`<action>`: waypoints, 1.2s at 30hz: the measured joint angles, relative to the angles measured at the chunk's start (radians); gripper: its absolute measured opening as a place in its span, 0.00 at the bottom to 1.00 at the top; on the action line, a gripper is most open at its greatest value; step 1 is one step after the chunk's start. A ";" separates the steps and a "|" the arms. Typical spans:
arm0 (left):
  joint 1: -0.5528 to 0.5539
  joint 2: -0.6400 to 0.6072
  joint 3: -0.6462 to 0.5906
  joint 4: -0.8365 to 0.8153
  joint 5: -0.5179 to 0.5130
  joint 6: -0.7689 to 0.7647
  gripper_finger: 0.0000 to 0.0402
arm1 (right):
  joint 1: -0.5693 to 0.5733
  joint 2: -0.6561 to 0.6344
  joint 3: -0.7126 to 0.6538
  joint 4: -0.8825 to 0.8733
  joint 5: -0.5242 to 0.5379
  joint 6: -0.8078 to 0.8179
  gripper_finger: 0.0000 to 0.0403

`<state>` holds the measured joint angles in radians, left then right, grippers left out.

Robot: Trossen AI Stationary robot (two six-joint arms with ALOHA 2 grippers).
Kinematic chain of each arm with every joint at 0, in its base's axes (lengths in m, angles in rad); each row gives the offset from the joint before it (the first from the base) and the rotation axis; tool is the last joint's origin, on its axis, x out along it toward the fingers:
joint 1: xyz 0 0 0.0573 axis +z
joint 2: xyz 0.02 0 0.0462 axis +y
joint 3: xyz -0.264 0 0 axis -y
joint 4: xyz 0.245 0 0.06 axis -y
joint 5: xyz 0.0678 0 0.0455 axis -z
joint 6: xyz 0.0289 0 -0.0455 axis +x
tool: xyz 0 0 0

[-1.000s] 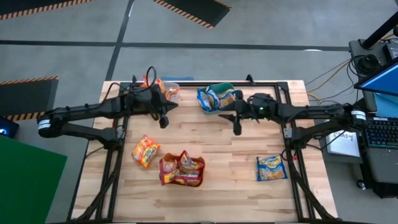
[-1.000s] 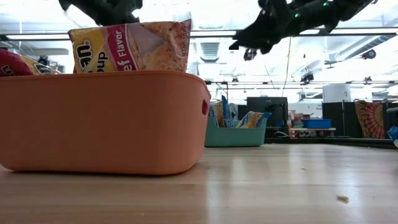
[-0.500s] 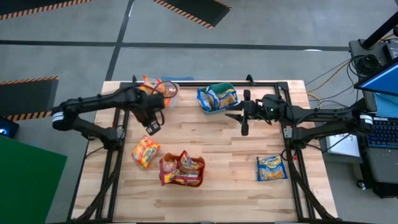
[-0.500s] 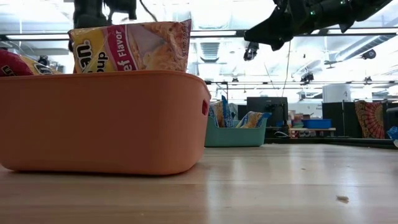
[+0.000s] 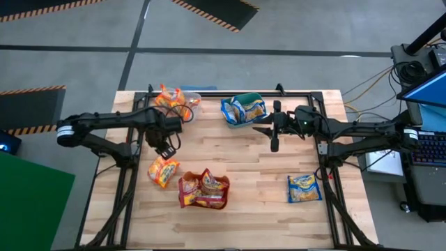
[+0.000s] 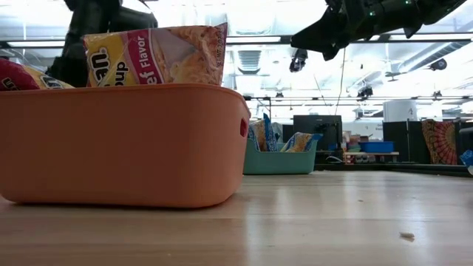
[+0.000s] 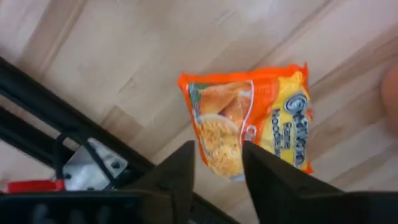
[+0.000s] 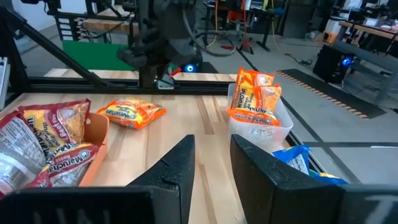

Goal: Sort Maruchan noodles
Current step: Put the orange noodle pack into the transparent bin

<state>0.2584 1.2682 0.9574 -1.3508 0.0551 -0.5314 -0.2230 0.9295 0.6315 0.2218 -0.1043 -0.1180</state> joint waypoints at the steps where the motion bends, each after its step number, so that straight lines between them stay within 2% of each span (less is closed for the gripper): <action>1: 0.000 0.000 -0.014 0.019 0.000 -0.006 0.31 | 0.000 0.000 0.000 0.001 0.000 0.002 0.23; 6: 0.000 0.000 -0.081 0.053 0.021 0.000 0.47 | 0.000 0.000 0.000 0.001 0.000 0.006 0.23; 11: 0.000 0.001 -0.159 0.084 0.033 0.003 0.54 | 0.000 0.001 0.000 0.001 0.000 0.017 0.23; 26: 0.000 0.002 -0.317 0.366 0.146 -0.006 0.53 | 0.000 0.002 0.000 0.001 0.000 0.021 0.23; 32: 0.000 0.002 -0.352 0.429 0.148 -0.006 0.53 | 0.000 0.002 0.000 0.001 0.000 0.022 0.23; 36: 0.000 0.002 -0.351 0.464 0.138 0.000 0.49 | 0.000 0.002 0.000 0.001 0.000 0.023 0.23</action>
<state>0.2588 1.2697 0.6062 -0.8872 0.1929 -0.5312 -0.2230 0.9318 0.6315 0.2226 -0.1040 -0.0948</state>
